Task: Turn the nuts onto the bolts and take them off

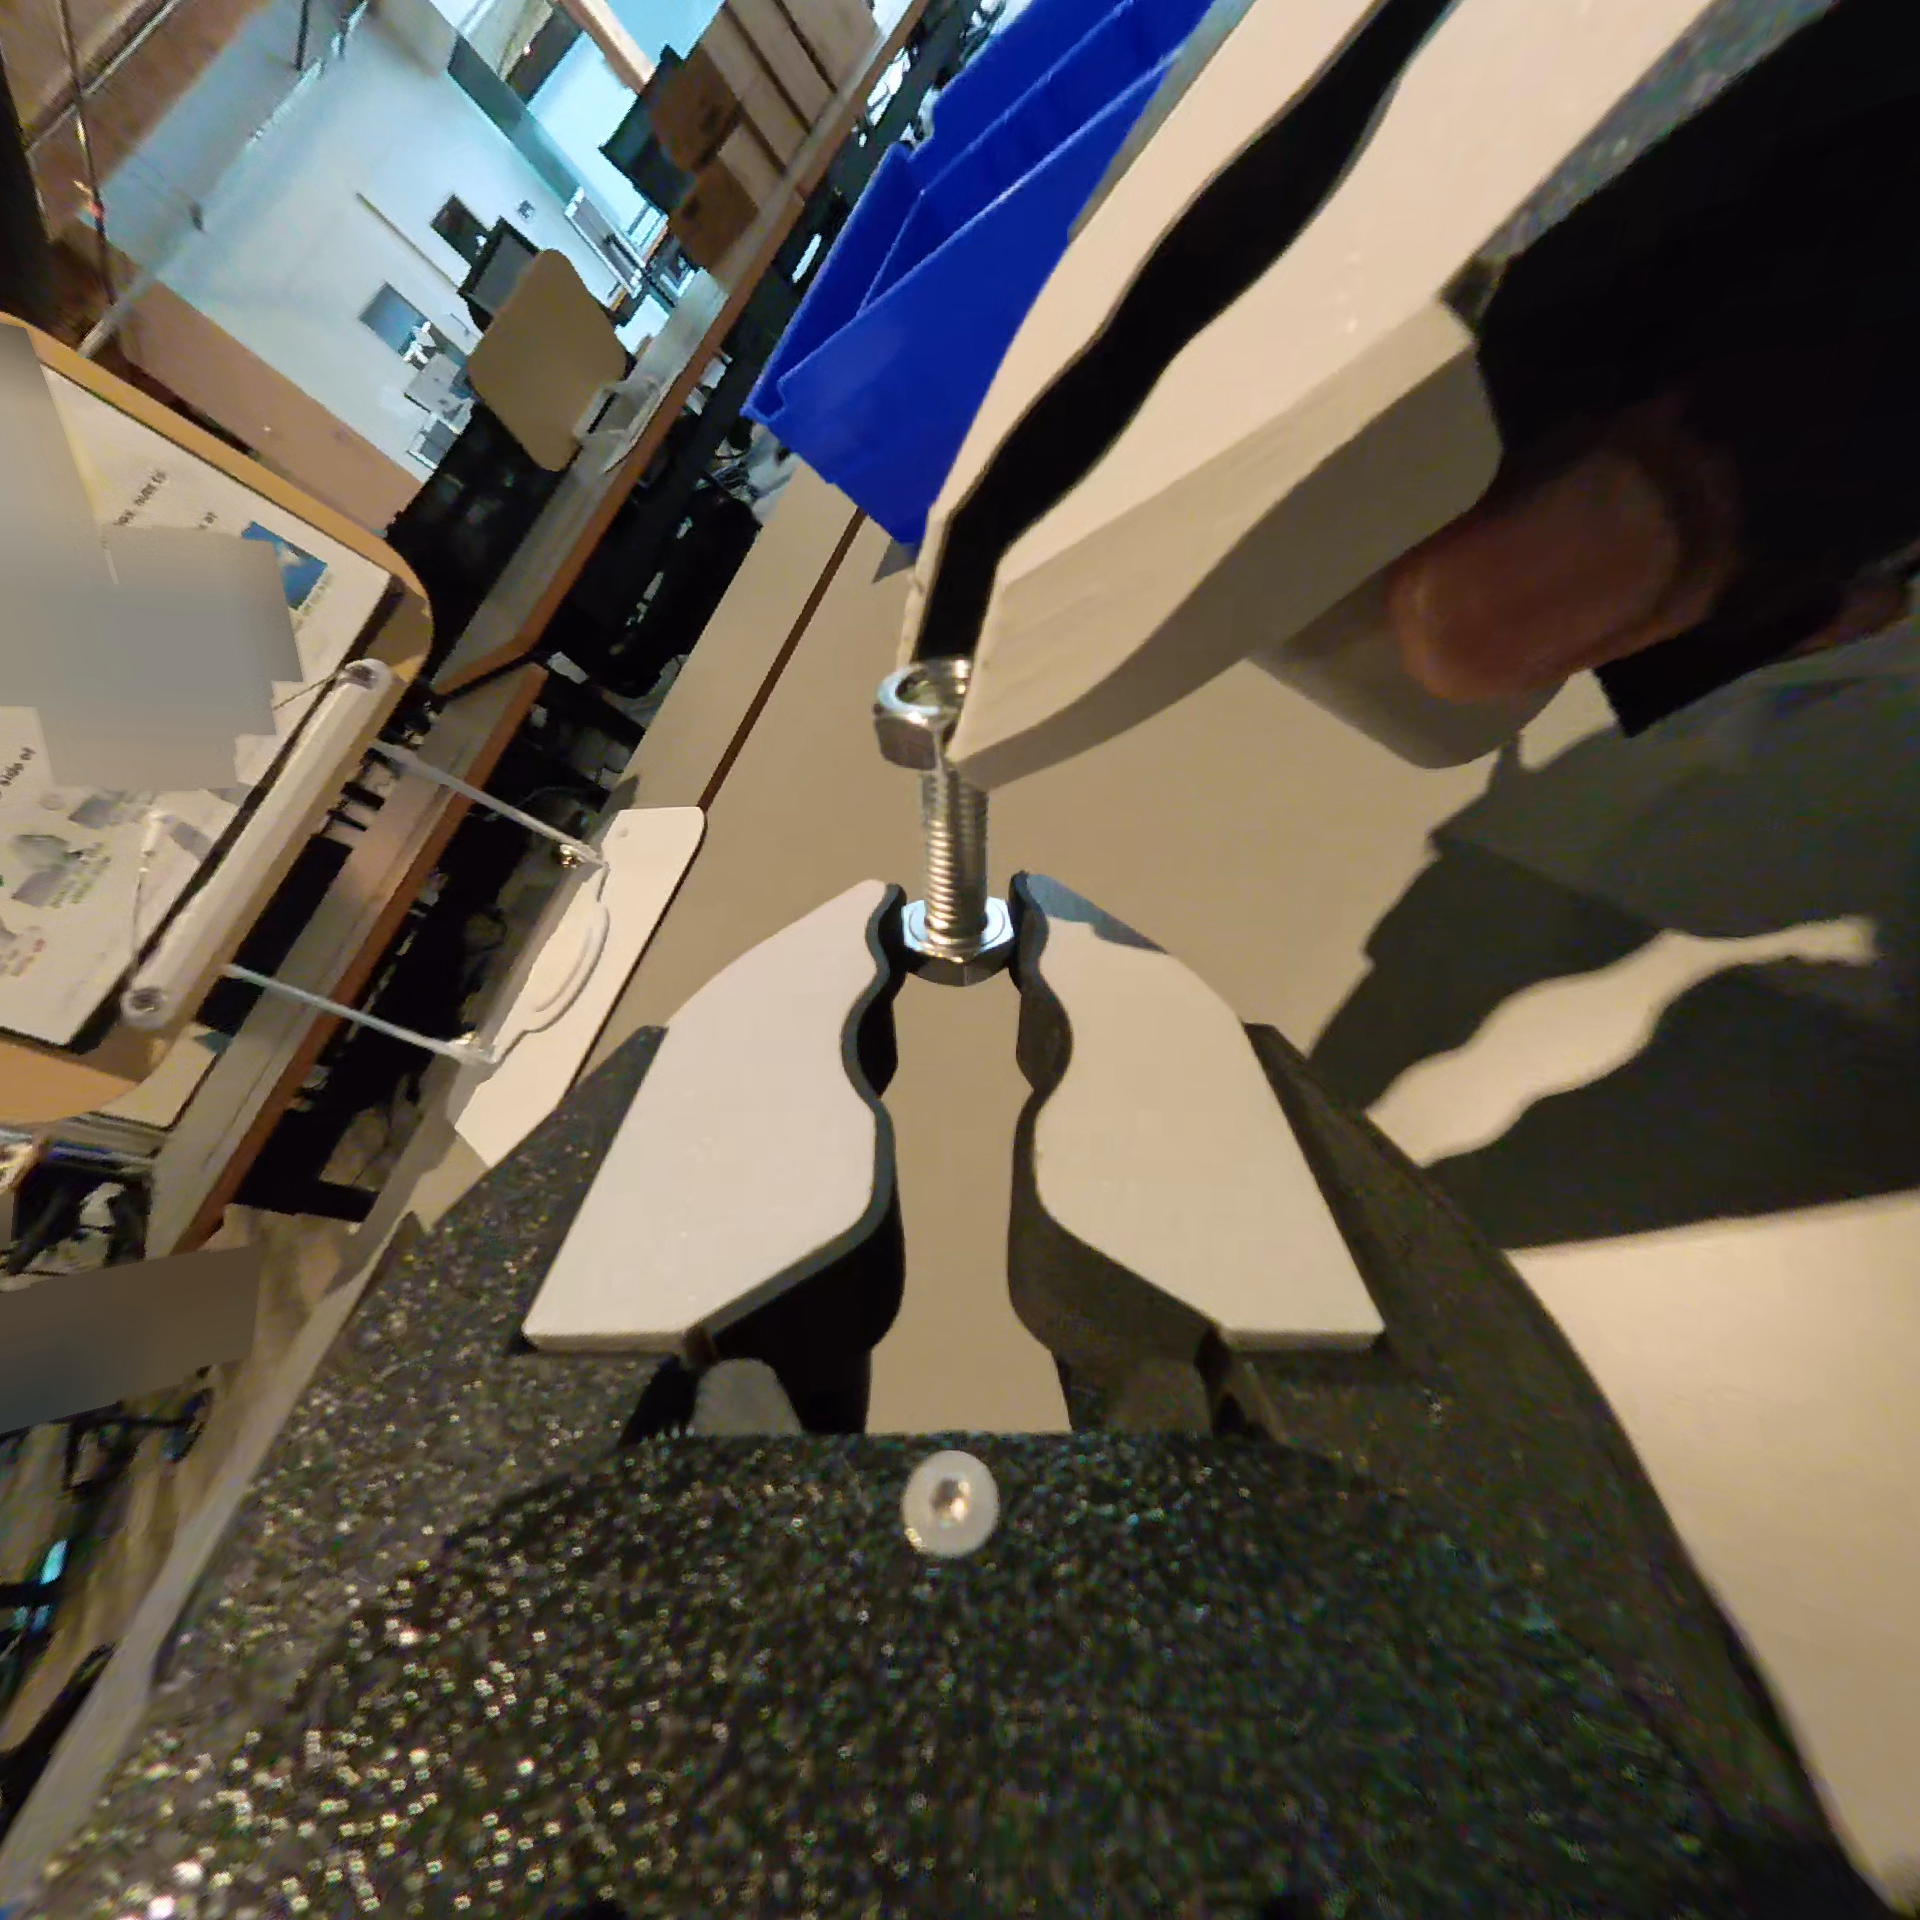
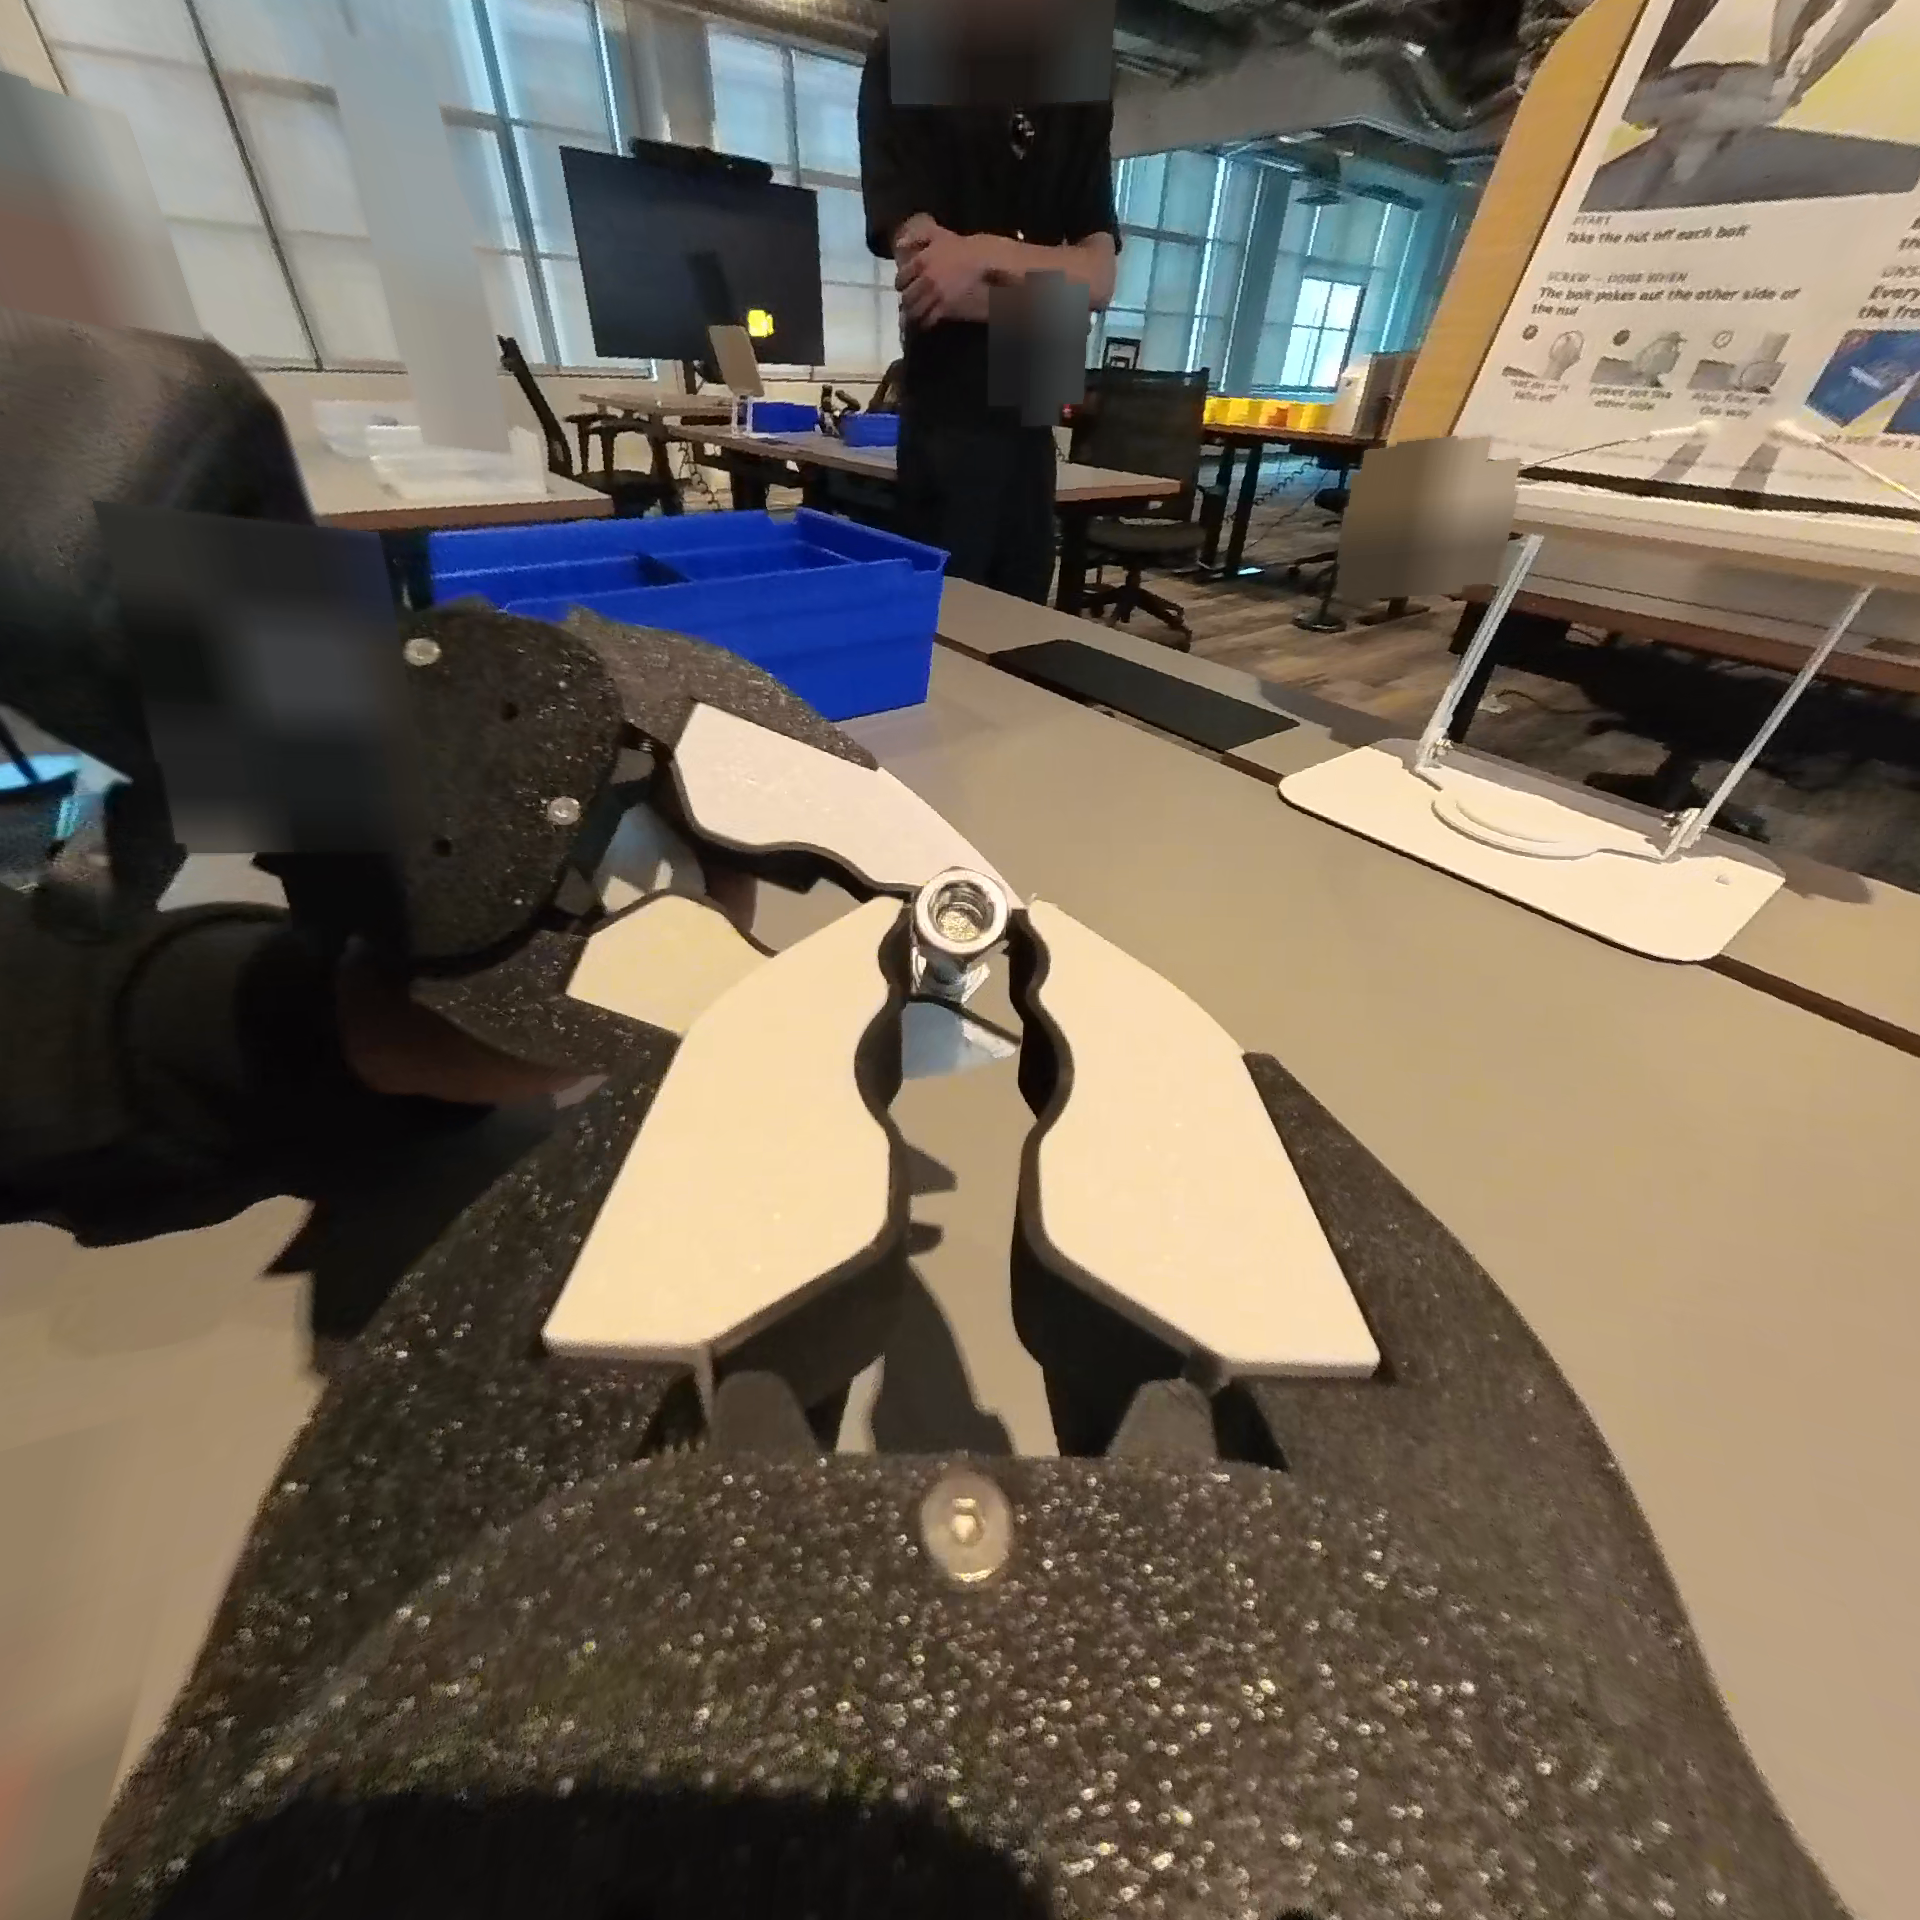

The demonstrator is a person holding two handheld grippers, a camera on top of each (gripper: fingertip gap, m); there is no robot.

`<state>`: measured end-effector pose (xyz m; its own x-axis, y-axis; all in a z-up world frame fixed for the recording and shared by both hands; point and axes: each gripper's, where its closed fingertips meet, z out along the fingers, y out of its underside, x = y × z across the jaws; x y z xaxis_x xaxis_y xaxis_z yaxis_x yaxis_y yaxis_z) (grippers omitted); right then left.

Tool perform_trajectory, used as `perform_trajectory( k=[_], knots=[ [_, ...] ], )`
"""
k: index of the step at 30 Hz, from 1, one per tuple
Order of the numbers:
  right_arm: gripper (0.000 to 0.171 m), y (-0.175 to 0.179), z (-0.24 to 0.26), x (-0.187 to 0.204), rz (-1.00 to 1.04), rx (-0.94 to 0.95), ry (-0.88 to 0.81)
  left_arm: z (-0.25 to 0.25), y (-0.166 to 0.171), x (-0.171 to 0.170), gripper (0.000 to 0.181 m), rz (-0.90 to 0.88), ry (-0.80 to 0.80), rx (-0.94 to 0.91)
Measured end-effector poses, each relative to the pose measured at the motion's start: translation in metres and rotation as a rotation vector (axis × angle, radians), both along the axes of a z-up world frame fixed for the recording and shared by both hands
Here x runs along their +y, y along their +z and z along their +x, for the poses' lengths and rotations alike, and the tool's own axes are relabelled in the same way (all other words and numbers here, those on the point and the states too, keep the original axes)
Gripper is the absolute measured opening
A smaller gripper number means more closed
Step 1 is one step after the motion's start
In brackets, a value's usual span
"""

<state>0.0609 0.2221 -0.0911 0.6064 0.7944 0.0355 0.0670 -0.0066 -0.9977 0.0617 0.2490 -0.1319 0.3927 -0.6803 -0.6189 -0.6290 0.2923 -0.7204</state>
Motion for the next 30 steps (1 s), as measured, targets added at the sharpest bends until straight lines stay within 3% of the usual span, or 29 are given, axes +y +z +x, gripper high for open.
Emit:
perform_trajectory(
  k=[19,30],
  knots=[
    [0.017,0.009,0.001,-0.019,0.14,-0.1,0.141,0.019,0.001,-0.031,0.019,-0.319,-0.295,-0.224],
    [0.017,0.0,0.006,-0.006,0.092,-0.115,-0.065,0.018,-0.008,-0.019,0.019,-0.327,-0.143,-0.162]
  ],
)
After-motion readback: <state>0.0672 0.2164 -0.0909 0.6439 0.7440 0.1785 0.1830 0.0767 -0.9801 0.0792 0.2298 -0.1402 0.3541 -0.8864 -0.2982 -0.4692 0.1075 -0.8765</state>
